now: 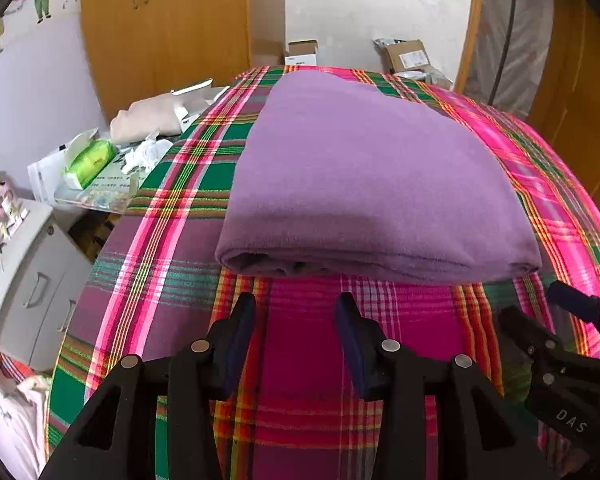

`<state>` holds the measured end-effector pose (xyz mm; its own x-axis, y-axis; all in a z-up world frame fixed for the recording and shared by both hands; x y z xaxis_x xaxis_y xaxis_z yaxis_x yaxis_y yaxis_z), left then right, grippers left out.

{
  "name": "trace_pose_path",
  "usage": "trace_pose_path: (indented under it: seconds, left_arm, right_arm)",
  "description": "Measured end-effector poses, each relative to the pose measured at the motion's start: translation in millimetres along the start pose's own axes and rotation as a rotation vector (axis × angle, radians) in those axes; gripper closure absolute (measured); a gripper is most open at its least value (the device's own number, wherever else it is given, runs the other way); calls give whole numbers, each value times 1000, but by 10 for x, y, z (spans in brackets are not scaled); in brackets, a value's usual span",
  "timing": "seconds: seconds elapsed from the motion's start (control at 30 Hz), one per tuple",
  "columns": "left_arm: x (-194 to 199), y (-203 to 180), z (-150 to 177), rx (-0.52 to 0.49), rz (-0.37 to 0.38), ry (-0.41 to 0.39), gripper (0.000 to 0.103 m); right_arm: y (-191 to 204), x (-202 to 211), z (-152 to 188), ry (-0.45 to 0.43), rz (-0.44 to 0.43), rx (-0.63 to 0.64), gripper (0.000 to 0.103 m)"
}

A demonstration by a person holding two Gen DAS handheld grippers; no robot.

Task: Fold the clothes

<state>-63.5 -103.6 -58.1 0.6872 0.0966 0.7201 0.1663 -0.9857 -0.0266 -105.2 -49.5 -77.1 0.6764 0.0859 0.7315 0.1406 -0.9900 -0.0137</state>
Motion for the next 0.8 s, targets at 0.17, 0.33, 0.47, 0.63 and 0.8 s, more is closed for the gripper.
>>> trace_pose_path:
  seconds: [0.17,0.33,0.47,0.63,0.8]
  left_arm:
    - [-27,-3,-21,-1,-19,-12,58]
    - [-25,-8,-26,4,-25,-12,57]
    - [-24,-10,-25,3,-26,-12,57]
    - [-18,-14,-25,3,-26,-12,57]
    - [-25,-13,-30,1,-27,-12,57]
  right_arm:
    - [-6,-31,-27,4,4,1,25]
    - [2,-22,-15,4,3,1,24]
    - [5,-22,-9,3,4,0,24]
    - [7,-25,-8,4,5,0,24]
    - [8,-18,-1,3,4,1,24]
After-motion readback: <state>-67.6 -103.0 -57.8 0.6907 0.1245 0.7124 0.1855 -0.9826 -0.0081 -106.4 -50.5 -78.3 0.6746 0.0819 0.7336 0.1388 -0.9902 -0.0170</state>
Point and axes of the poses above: each gripper's, at about its wrist camera, not at the fingertips, and x roughly against the way its jaws point, y to its left, z to its underside, the point moved 8 cm from there along -x, roughly the way its jaws point, and after that the axes turned 5 degrees about -y, right-handed, at the moved point
